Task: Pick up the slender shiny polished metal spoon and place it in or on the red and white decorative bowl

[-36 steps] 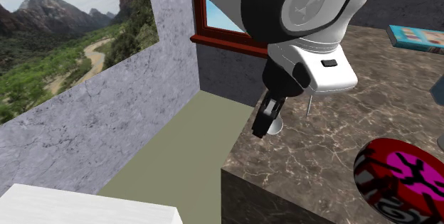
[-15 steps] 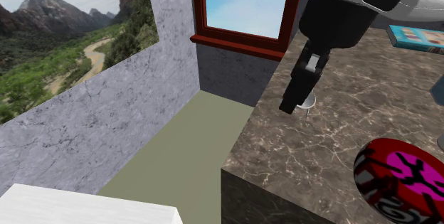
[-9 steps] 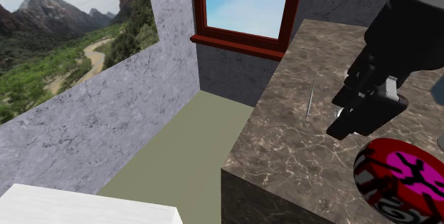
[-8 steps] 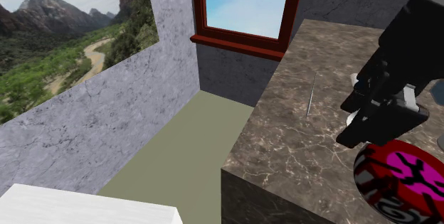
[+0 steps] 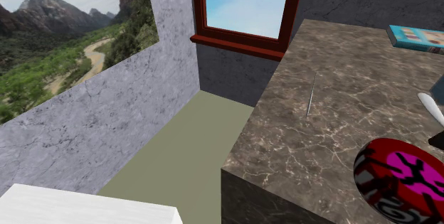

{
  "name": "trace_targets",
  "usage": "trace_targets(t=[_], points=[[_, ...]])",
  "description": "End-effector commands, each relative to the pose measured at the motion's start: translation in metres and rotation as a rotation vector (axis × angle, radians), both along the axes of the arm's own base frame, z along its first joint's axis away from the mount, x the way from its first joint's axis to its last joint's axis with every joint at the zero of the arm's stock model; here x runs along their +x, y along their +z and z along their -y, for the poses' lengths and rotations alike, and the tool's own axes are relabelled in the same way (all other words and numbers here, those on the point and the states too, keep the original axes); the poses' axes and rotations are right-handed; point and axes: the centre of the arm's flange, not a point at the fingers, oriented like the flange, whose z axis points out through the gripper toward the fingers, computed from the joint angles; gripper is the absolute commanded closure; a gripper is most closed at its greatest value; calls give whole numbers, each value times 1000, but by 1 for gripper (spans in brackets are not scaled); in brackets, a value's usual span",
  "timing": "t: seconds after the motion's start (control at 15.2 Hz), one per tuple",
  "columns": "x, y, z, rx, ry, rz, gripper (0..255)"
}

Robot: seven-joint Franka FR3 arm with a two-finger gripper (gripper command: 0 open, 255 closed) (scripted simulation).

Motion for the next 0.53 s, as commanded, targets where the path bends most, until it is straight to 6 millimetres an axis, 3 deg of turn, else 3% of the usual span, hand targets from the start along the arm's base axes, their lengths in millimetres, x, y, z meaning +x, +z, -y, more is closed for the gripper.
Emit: trace_targets(t=[0.0,0.46], points=[[9,-5,7,0,0,0,255],[9,-42,7,0,0,0,255]])
